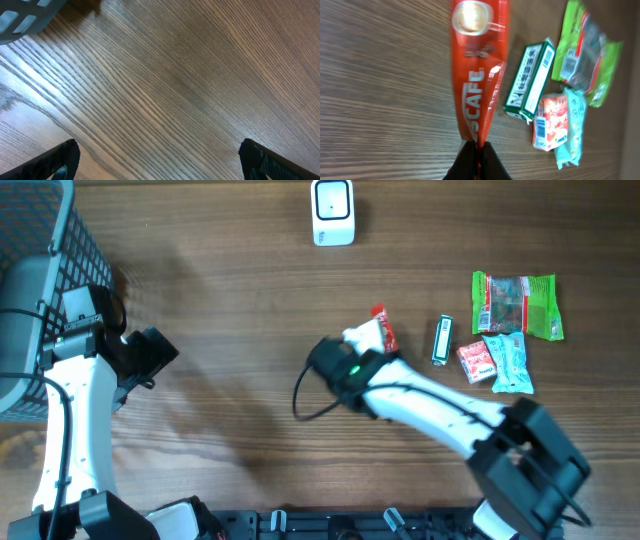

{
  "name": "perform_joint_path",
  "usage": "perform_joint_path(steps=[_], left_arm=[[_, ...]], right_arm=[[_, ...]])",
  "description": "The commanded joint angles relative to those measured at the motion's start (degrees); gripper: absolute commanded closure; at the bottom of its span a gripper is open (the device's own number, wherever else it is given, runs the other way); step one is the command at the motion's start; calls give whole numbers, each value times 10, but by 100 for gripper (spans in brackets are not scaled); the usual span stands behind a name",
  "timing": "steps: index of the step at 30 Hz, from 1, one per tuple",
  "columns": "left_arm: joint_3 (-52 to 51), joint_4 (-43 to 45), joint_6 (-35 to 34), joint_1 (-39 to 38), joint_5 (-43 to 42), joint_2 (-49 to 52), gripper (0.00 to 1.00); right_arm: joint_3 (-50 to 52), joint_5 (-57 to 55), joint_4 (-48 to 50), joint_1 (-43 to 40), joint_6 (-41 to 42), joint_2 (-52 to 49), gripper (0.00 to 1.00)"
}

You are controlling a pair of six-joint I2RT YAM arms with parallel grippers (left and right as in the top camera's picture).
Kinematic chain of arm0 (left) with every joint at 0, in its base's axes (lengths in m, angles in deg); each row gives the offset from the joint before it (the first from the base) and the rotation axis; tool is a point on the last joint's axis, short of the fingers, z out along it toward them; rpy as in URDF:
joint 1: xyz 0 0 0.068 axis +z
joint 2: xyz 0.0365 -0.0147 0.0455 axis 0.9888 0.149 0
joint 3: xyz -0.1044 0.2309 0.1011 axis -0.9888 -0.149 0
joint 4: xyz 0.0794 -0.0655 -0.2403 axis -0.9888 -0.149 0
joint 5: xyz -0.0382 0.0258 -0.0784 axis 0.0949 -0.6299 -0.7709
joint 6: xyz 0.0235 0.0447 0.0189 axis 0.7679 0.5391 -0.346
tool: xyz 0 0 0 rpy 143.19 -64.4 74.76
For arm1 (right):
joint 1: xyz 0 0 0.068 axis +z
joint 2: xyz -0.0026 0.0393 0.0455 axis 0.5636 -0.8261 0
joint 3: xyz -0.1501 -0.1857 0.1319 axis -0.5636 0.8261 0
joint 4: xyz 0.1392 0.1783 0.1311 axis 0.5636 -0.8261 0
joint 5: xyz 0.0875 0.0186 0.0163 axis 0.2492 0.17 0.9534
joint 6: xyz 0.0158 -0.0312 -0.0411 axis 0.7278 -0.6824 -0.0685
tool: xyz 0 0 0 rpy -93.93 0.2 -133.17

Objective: Scan the item barcode
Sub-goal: 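Drag the Nescafe stick rightward with the right gripper, then regrip the red Nescafe stick with the right gripper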

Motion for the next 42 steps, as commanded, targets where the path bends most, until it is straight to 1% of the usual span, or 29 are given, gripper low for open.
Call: perform_joint_path(steps=[1, 3, 6, 11, 12, 13, 14, 19, 22, 24, 26, 28, 29, 30, 31, 32, 34, 36, 37, 40, 42], left_arm=[[-2, 0, -5, 3, 4, -6, 0], [-2, 0, -5, 3, 4, -6, 0], [-2, 0, -5, 3, 4, -6, 0], [-2, 0, -5, 3, 4, -6, 0], [-2, 0, -5, 3, 4, -6, 0], [-2, 0, -5, 3, 4, -6, 0], [-2, 0, -5, 3, 4, -6, 0], [-2, 0, -5, 3, 4, -6, 0], [-2, 0, -5, 3, 4, -6, 0], [-2, 0, -5, 3, 4, -6, 0], [-2, 0, -5, 3, 4, -6, 0], [-2, 0, -5, 3, 4, -6, 0], [-2, 0, -5, 3, 4, -6, 0], [-2, 0, -5, 3, 4, -6, 0], [-1, 0, -5, 3, 4, -6, 0], [-1, 0, -5, 3, 4, -6, 0], [-2, 0, -5, 3, 4, -6, 0], [-2, 0, -5, 3, 4, -6, 0], [-2, 0, -5, 3, 4, -6, 0], [-2, 0, -5, 3, 4, -6, 0], [-2, 0, -5, 3, 4, -6, 0]], right_arm=[[10, -129, 5, 34, 20, -67, 96], [10, -129, 14, 31, -15, -105, 96], [9, -120, 36, 28, -113, -155, 96], [9, -73, 40, 35, -129, -164, 96], [9, -36, 53, 39, -160, -164, 95], [9, -2, 68, 41, -182, -164, 89], [8, 19, 75, 42, -194, -164, 85], [-3, 78, 82, 42, -197, -160, 76], [-16, 177, 97, 42, -198, -128, 76], [-22, 212, 99, 40, -197, -83, 75], [-22, 234, 97, 34, -197, -38, 72], [-22, 279, 91, 8, -197, 14, 66], [-22, 318, 90, -15, -197, 36, 66], [-22, 360, 90, -42, -197, 52, 74], [-22, 411, 90, -76, -197, 62, 86], [-22, 448, 89, -104, -196, 64, 94], [-20, 506, 83, -174, -189, 59, 96], [-17, 510, 77, -228, -165, 48, 96], [-10, 507, 78, -239, -165, 42, 96], [9, 500, 94, -240, -167, 28, 95], [30, 457, 115, -240, -165, 24, 95]])
